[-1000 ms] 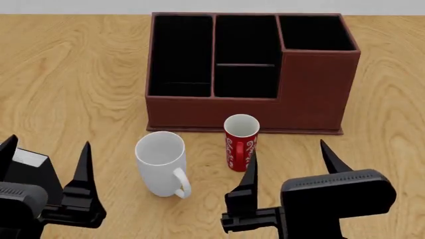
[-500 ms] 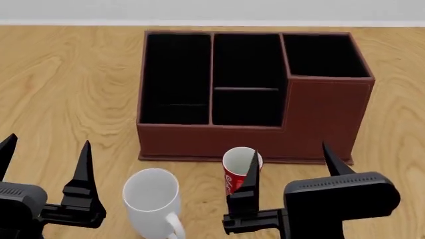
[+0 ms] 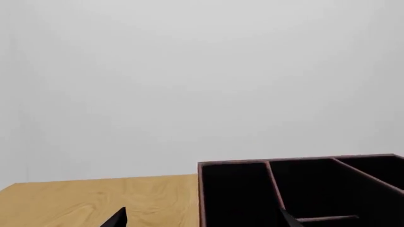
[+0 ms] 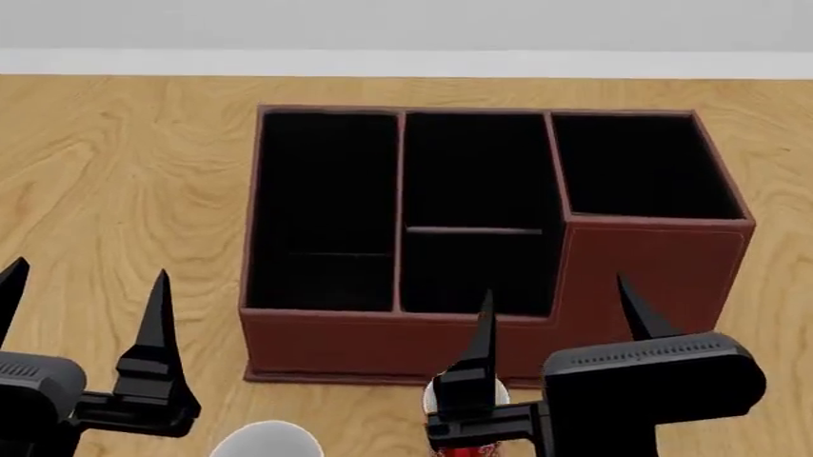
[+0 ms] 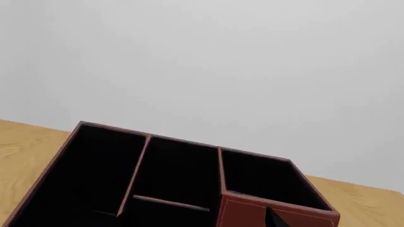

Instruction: Pick up the white mug and place it to the right of the caddy.

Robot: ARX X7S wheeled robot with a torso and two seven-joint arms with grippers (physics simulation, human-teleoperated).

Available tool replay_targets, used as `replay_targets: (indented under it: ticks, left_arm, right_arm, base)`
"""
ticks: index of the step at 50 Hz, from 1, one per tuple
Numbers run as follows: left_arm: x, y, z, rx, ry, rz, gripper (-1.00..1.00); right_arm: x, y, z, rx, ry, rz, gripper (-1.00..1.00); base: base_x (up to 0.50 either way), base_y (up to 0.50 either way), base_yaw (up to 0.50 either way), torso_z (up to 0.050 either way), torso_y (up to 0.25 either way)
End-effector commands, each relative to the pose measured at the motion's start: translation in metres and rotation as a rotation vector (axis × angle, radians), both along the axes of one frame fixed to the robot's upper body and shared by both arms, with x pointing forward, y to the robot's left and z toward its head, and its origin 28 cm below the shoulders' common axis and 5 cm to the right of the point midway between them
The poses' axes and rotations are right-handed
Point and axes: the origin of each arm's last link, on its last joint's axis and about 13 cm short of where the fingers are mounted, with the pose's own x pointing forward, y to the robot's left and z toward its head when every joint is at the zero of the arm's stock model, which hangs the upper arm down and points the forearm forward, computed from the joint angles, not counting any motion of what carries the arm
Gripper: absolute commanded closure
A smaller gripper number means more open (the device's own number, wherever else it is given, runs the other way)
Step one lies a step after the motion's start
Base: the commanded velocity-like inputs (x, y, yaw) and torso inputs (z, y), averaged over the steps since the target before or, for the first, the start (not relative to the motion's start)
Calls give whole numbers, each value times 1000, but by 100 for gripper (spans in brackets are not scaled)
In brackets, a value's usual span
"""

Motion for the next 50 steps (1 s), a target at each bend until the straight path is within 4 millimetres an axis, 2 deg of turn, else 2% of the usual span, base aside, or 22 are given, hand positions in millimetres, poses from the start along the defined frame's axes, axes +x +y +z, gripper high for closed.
replay_targets:
  ticks: [1, 22, 37, 45, 50]
  left_arm:
    - [-1, 0, 0, -2, -4, 1, -100]
    - [-2, 0, 0, -2, -7, 3, -100]
    - [-3, 0, 3, -5, -9, 3, -100]
    - [-6, 1, 10, 8, -23, 11, -100]
    - [-7, 1, 16, 22, -31, 18, -100]
  right_arm:
    - [-1, 0, 0, -4, -2, 1, -100]
    - [-1, 0, -2, -10, -5, 1, -100]
    - [-3, -2, 1, -8, -32, -22, -100]
    - [-8, -2, 6, -7, -10, 88, -100]
    - [-15, -2, 12, -68, 1, 157, -100]
  base:
    - [344, 0, 0, 0, 0]
    - [338, 0, 0, 0, 1]
    - [-2, 0, 0, 0, 0]
    - [0, 0, 0, 0, 0]
    - [0, 0, 0, 0, 0]
